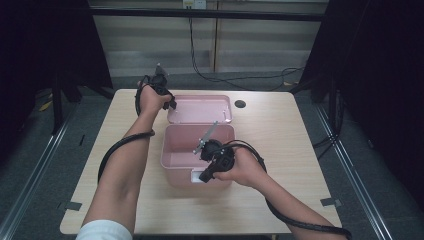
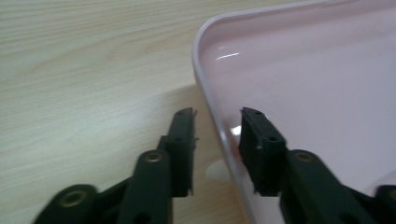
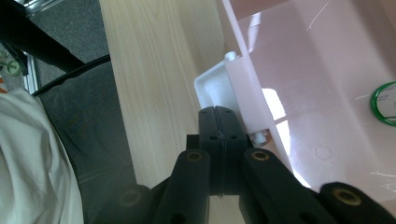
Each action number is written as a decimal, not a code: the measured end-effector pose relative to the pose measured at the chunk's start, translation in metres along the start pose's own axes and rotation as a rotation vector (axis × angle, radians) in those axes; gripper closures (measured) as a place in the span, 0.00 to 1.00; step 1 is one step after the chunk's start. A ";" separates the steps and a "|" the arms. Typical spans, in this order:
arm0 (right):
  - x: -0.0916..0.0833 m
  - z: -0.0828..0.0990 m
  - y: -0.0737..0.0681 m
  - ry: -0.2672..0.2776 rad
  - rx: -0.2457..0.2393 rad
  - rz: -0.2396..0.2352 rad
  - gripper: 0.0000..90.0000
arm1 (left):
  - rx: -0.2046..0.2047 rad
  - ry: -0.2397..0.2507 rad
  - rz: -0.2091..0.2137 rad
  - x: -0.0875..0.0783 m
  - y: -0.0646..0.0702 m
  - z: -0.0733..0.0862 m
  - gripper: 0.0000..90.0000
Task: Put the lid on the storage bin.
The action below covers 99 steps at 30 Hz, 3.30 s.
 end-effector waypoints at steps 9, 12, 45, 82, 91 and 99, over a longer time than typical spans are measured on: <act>0.000 0.001 0.000 0.002 0.005 -0.002 1.00 | -0.047 -0.019 -0.024 -0.007 0.008 -0.003 0.91; 0.000 0.001 0.000 -0.001 0.005 0.001 1.00 | -0.049 -0.024 -0.037 -0.011 0.009 -0.003 0.92; 0.002 -0.002 -0.003 -0.020 0.012 -0.005 1.00 | -0.060 0.021 -0.051 -0.056 0.033 -0.014 0.96; 0.001 -0.005 0.000 -0.029 0.034 0.012 1.00 | -0.032 0.010 -0.047 -0.093 0.053 -0.010 0.98; 0.001 -0.006 0.000 -0.027 0.036 0.015 1.00 | -0.022 -0.003 -0.048 -0.098 0.058 -0.008 0.98; 0.001 -0.006 0.001 -0.035 0.045 0.014 1.00 | -0.010 -0.016 -0.056 -0.103 0.061 -0.005 0.98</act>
Point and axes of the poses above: each handheld gripper's, and its own axes: x roughly forward along the jaws, z roughly out of its underside, y roughly to its right, the point moved 10 cm from there along x, roughly forward along the jaws, and after that the axes turned 11 degrees about z, right-handed, at the moved point
